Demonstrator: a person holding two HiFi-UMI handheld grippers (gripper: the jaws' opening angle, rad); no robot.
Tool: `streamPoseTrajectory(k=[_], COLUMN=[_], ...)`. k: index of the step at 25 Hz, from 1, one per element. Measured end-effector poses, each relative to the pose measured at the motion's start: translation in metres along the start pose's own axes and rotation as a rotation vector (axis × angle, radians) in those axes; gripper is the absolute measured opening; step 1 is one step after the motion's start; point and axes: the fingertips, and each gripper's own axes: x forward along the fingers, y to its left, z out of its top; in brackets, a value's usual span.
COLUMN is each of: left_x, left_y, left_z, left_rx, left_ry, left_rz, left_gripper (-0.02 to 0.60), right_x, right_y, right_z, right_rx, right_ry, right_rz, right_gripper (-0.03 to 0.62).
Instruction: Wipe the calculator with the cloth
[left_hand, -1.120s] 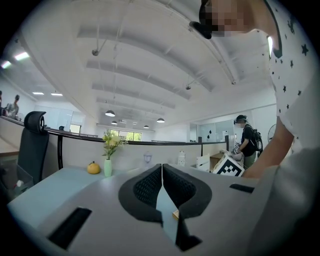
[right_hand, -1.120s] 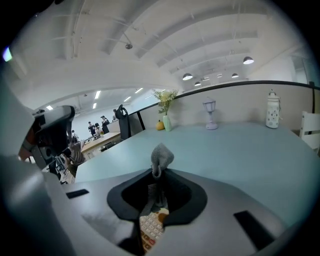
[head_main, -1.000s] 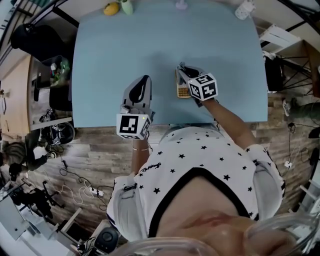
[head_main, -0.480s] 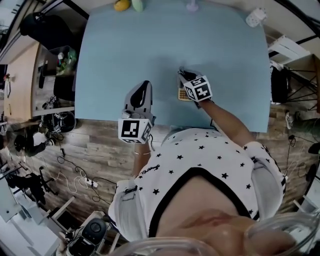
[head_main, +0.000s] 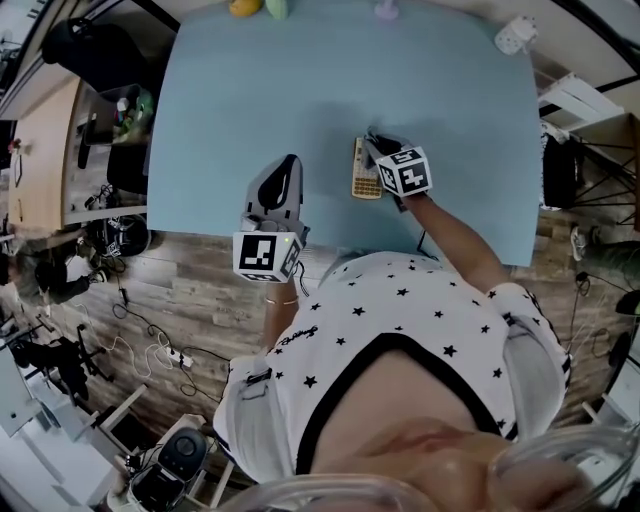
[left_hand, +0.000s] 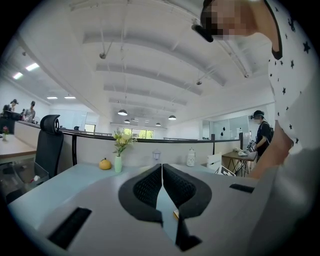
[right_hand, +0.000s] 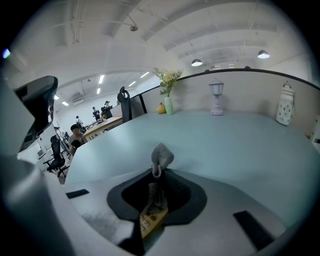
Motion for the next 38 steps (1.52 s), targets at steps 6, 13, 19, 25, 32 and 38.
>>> streamPoseTrajectory(k=[6, 13, 19, 25, 32, 38], left_x=[0.011, 0.019, 0.014, 0.005, -0.007, -0.011], left_y=[-0.008, -0.016, -0.012, -0.007, 0.0, -0.001], left_z=[0.001, 0.005, 0.003, 0.002, -0.001, -0.002], left_rx=[0.007, 0.007, 0.007, 0.006, 0.002, 0.002], left_ry=[0.004, -0.005, 0.0, -0.002, 0.001, 0.005], left_rz=[-0.036, -0.063, -0.055, -0.031, -0.002, 0.0], left_gripper=[0.031, 0.031, 0.031, 0.031, 0.031, 0.031], right_x=[-0.012, -0.02, -0.02, -0.015, -0.005, -0.005], right_y=[-0.021, -0.031, -0.027, 0.009, 0.049, 0.054], right_z=[-0.005, -0.01, -0.004, 0.008, -0.004, -0.017], right_rx=[0.031, 0.083, 0.087, 0.068, 0.017, -0.002], right_ry=[-0.004, -0.013, -0.031, -0.059, -0.011, 0.016], right_rz=[-0.039, -0.055, -0.054, 0.032, 0.114, 0.116], right_gripper=[0.049, 0.048, 0.048, 0.049, 0.048, 0.048])
